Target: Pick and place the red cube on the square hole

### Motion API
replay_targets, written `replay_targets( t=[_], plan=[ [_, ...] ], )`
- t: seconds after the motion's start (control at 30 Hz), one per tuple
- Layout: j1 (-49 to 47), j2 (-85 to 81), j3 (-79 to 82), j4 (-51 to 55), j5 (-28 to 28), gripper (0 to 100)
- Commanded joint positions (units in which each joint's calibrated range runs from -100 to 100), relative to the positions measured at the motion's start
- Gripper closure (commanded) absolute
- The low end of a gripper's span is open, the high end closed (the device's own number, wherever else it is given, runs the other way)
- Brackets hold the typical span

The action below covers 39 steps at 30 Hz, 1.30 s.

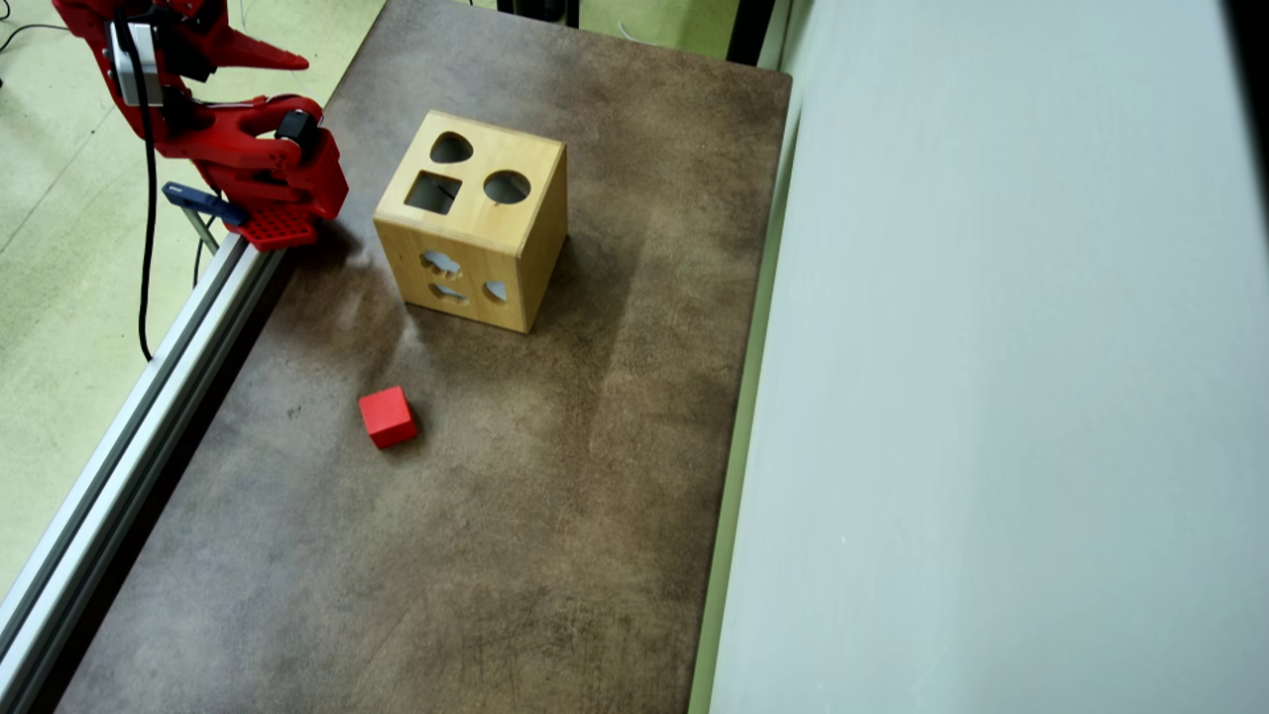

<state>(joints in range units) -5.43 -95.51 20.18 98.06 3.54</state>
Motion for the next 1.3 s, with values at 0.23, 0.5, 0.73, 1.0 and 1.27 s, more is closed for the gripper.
replay_targets(
  t=[0.23, 0.5, 0.73, 1.0, 1.27],
  plan=[
    [1.64, -0.08, 0.30, -0.07, -0.15, 95],
    [1.64, -0.08, 0.30, -0.07, -0.15, 95],
    [1.64, -0.08, 0.30, -0.07, -0.15, 95],
    [1.64, -0.08, 0.30, -0.07, -0.15, 95],
    [0.89, -0.08, 0.30, -0.07, -0.15, 95]
  ],
)
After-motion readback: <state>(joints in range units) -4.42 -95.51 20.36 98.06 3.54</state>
